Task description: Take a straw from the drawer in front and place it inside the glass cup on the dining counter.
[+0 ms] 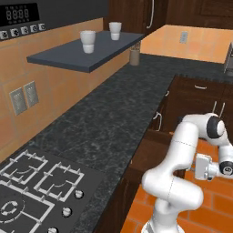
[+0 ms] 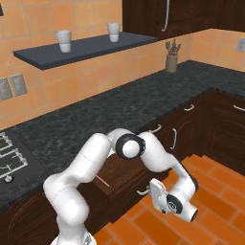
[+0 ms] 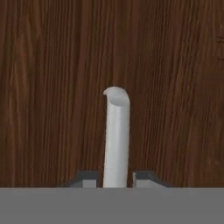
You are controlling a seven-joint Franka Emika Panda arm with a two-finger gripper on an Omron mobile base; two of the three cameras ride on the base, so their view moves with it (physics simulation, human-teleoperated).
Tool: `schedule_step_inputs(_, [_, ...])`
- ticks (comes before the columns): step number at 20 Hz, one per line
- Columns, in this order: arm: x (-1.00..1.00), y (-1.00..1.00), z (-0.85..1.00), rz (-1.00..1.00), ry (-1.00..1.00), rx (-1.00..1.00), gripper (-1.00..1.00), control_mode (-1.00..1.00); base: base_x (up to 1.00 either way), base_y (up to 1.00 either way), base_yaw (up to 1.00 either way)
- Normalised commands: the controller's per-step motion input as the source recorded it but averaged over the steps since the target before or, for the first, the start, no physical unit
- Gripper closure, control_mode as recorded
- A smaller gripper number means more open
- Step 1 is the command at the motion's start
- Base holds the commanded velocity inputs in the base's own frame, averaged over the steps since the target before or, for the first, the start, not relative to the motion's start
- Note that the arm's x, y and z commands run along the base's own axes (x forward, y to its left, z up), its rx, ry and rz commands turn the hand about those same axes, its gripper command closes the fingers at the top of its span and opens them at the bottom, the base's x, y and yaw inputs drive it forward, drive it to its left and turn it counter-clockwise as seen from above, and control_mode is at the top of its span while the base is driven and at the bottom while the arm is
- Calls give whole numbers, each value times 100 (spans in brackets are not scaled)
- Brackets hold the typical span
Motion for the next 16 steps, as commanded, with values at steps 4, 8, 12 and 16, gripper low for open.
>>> schedule_step_inputs(4, [-39,-30,2,-12,22,-2,-100,-100,0,0,0])
schedule_step_inputs(8, [-53,-6,75,-13,6,-4,-100,-100,0,0,0])
schedule_step_inputs(12, [-31,35,100,-10,0,-17,-100,-100,0,0,0])
schedule_step_inputs(16, [0,77,100,-5,5,-33,-100,-100,0,0,0])
